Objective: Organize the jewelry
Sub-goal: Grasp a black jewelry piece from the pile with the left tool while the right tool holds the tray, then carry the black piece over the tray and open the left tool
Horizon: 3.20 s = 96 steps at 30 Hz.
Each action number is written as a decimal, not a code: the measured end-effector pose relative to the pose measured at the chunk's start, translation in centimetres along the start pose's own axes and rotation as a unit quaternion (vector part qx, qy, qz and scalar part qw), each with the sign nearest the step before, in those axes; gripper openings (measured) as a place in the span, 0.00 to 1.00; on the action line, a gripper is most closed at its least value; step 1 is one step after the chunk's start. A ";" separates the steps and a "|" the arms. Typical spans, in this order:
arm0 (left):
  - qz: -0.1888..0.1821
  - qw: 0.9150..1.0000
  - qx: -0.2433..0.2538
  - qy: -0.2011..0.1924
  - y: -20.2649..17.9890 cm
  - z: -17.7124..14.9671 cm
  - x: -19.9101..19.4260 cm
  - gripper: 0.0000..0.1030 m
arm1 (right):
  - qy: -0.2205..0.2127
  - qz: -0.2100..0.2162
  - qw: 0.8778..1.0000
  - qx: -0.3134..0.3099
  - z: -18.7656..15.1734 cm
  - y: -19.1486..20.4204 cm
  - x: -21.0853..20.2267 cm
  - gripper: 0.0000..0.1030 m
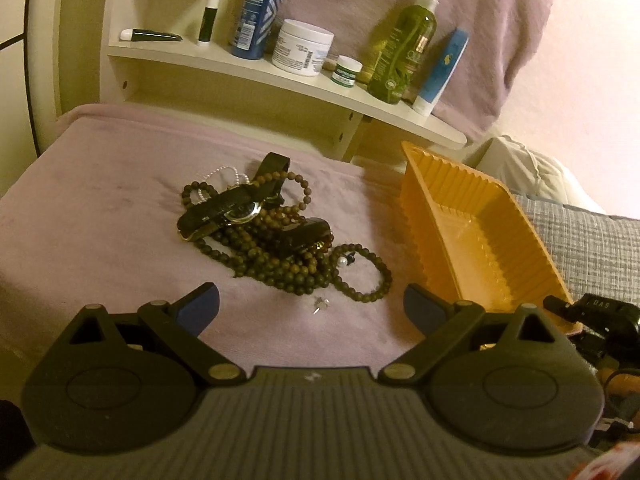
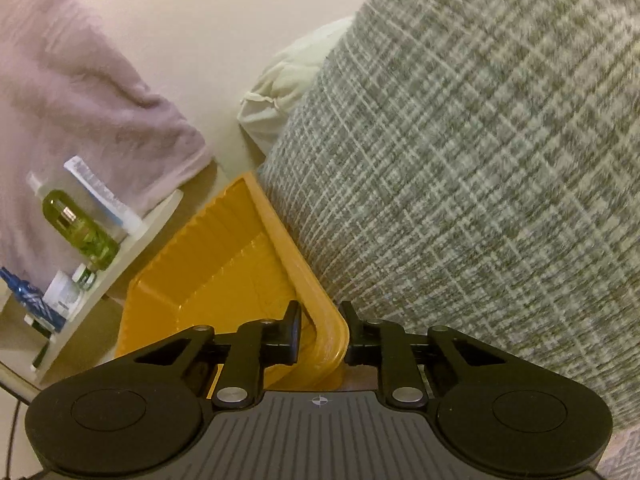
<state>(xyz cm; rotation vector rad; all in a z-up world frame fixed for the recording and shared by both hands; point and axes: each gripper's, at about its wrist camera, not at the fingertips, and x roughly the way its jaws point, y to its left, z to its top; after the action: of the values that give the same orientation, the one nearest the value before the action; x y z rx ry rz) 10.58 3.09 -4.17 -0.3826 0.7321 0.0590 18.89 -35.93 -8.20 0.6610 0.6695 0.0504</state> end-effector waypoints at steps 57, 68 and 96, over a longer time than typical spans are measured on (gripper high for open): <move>0.024 0.970 0.243 -0.015 -1.5 2.0 6.7 0.21 | -0.102 -0.087 0.944 -0.302 -1.4 9.0 -3.3 0.08; 0.015 0.971 0.235 -0.043 -2.3 3.4 4.9 0.19 | -0.105 -0.080 0.944 -0.304 -1.3 9.1 -3.6 0.09; -0.155 0.959 0.236 -0.019 -13.2 1.1 5.6 0.19 | -0.108 -0.087 0.950 -0.280 -1.5 8.8 -3.8 0.09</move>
<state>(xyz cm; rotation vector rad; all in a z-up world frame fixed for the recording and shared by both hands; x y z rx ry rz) 17.86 -9.28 -2.91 -0.0337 0.6169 -0.3994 16.40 -29.05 -1.80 0.0549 0.4670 0.0032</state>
